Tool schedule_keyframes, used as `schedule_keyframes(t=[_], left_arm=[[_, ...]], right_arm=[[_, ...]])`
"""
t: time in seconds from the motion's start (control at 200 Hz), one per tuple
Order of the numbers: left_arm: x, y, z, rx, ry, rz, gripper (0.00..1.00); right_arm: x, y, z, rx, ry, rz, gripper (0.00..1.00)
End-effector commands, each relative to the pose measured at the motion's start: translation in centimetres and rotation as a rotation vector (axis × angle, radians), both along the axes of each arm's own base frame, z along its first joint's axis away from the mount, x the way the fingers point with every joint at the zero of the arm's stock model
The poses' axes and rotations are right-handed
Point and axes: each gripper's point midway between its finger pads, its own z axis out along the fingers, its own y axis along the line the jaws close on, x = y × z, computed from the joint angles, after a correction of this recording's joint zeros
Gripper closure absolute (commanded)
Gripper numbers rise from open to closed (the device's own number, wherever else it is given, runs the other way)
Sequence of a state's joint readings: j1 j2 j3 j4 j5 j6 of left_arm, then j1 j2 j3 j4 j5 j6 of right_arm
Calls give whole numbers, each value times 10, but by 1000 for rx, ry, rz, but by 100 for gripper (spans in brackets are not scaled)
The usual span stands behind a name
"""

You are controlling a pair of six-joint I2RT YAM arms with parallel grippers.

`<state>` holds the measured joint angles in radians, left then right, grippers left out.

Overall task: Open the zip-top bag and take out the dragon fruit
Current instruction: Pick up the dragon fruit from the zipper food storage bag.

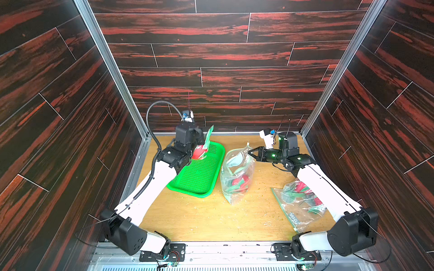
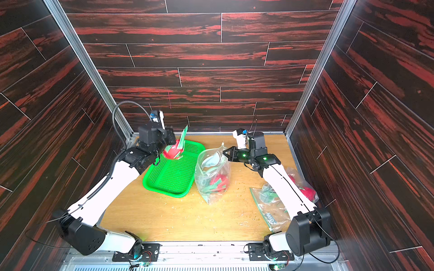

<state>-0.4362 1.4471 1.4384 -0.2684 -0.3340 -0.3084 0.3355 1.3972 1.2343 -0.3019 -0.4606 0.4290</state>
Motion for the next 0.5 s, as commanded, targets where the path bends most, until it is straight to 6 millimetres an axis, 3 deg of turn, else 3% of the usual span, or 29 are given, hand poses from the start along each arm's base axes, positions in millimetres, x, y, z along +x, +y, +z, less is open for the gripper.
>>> schedule_keyframes(t=[0.0, 0.19, 0.496], left_arm=[[12, 17, -6, -58, -31, 72, 100], [40, 39, -63, -68, 57, 171, 100], [84, 53, -119, -132, 133, 229, 100]], right_arm=[[-9, -2, 1, -16, -8, 14, 100], [-13, -2, 5, -12, -15, 20, 100], [-17, -1, 12, -1, -23, 36, 100]])
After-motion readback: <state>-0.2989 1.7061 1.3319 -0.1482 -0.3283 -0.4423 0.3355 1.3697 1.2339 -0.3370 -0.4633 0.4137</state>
